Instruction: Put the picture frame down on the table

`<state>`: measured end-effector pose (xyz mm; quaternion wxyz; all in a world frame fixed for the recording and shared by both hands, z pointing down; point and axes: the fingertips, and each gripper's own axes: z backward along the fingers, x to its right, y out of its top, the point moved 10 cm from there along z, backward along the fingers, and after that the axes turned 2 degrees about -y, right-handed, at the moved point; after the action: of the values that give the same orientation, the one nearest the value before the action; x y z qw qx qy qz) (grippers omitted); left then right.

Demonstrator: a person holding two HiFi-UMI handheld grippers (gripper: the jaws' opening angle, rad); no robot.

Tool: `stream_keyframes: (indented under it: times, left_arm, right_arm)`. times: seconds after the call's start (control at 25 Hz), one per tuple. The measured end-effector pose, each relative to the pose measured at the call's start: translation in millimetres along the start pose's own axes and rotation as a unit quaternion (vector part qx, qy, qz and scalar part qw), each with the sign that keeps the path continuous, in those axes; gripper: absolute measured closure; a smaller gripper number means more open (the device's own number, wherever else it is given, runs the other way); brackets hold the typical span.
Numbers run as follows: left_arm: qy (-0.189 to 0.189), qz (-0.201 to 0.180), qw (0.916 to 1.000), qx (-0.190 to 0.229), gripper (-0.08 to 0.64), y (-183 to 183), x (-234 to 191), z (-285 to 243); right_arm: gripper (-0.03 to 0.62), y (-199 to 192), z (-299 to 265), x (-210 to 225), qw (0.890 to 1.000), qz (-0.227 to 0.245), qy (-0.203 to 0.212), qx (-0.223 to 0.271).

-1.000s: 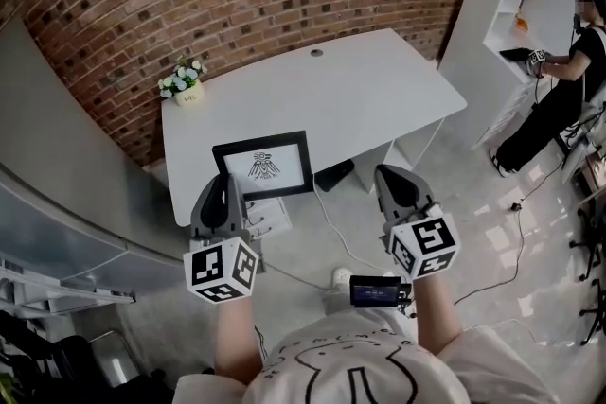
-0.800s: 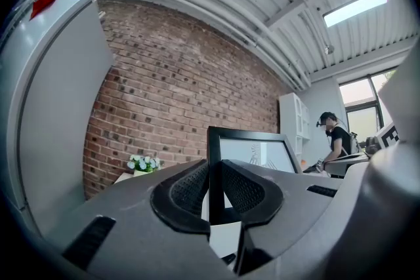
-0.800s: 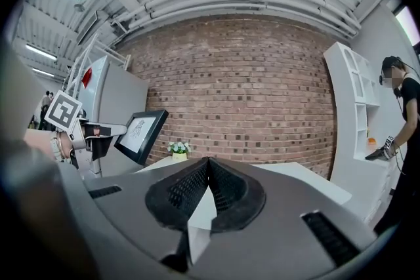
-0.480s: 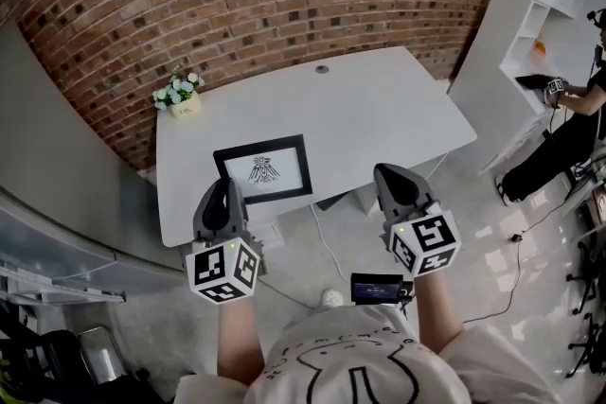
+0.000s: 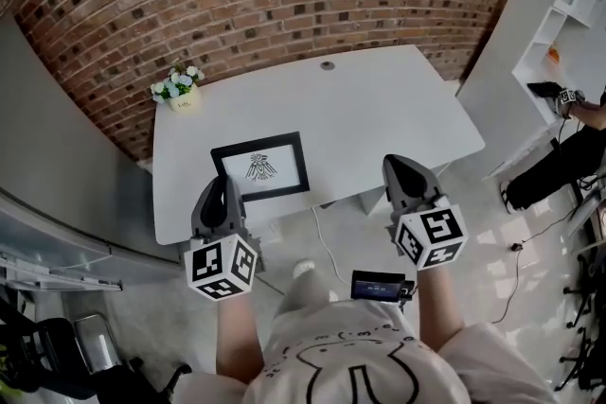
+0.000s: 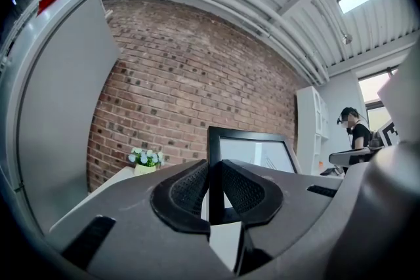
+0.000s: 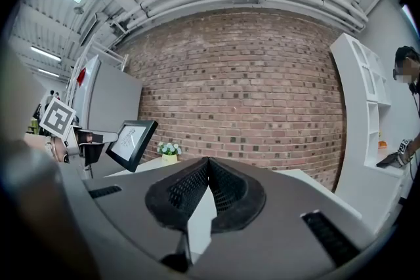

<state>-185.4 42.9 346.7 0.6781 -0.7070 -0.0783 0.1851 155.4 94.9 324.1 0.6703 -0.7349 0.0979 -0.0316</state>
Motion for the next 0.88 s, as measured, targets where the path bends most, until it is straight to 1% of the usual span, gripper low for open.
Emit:
stream_keyframes:
  times: [0.24,0.44,0.64,0.88]
  left_arm:
    - [-0.004,-0.009,0.9999,-0.004,0.489,-1.8,3.1,-27.0]
    - [-0.004,-0.007,1.0,-0.005,0.489,-3.2,3.6,-54.6]
    - [-0.003,0.0,0.9999,-0.011,0.489,-1.9,-0.6,-87.0]
    - [0.003,0.002,0.9999,-0.012,0.489,1.5,-14.1,-129.8]
  right_arm:
    - [0.575,-5.2,-19.4,13.2,1.0,-0.006,0.002,-0.009]
    - [0.575,-5.9,-42.8,24.3,1.0,-0.001,0.011,-0.014]
    - [0.575,-1.5,-73.9,38.5,1.0,0.002,0.019,-0.013]
    - [0.575,9.5,-120.7,50.2,0.999,0.016,0.031,-0.007]
